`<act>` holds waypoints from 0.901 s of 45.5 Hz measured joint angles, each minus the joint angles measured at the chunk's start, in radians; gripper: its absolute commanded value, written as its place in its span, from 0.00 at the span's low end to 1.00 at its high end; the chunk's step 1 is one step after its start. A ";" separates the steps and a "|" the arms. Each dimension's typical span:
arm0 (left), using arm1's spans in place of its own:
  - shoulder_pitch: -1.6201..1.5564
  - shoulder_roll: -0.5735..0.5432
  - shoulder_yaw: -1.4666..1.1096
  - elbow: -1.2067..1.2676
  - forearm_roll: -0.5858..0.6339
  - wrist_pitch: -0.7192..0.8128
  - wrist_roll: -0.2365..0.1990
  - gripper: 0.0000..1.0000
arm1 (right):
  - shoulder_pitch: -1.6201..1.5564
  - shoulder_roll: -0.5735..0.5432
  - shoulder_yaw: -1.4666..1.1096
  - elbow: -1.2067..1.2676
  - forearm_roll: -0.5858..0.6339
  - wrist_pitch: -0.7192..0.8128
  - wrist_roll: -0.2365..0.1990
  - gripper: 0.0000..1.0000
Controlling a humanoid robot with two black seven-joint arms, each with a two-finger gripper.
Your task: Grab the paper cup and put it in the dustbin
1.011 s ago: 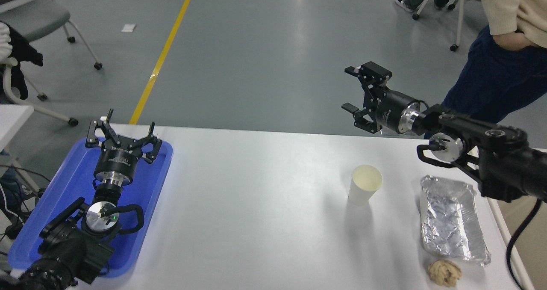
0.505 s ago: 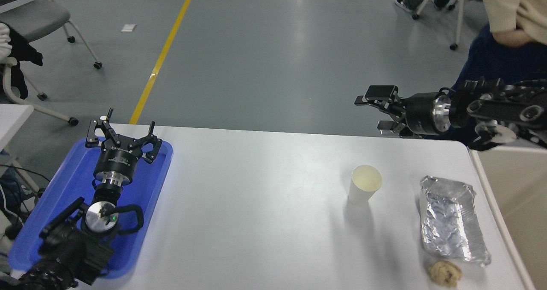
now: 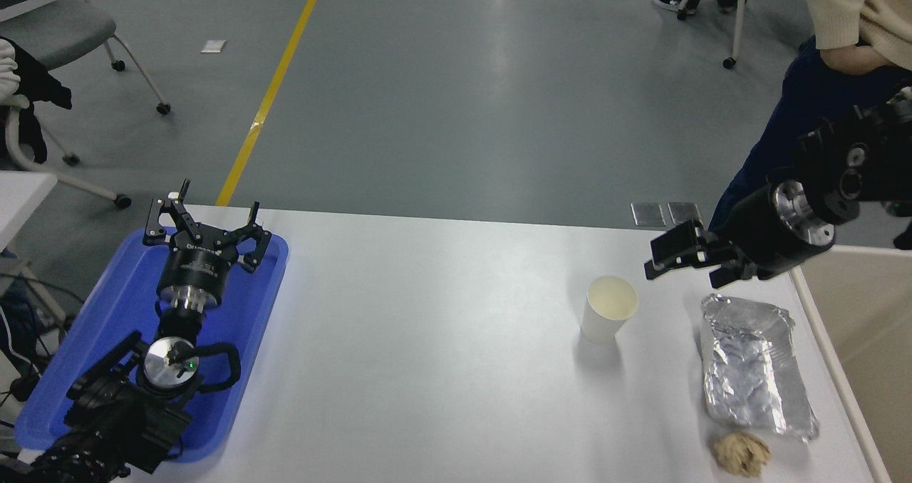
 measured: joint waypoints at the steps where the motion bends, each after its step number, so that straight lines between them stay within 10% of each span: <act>1: 0.000 0.000 0.000 0.000 0.000 0.000 0.000 1.00 | 0.012 0.003 -0.005 0.007 -0.002 0.012 0.000 1.00; 41: -0.001 -0.006 0.000 0.000 0.000 0.000 -0.001 1.00 | 0.194 0.124 -0.062 0.086 -0.017 0.219 0.001 1.00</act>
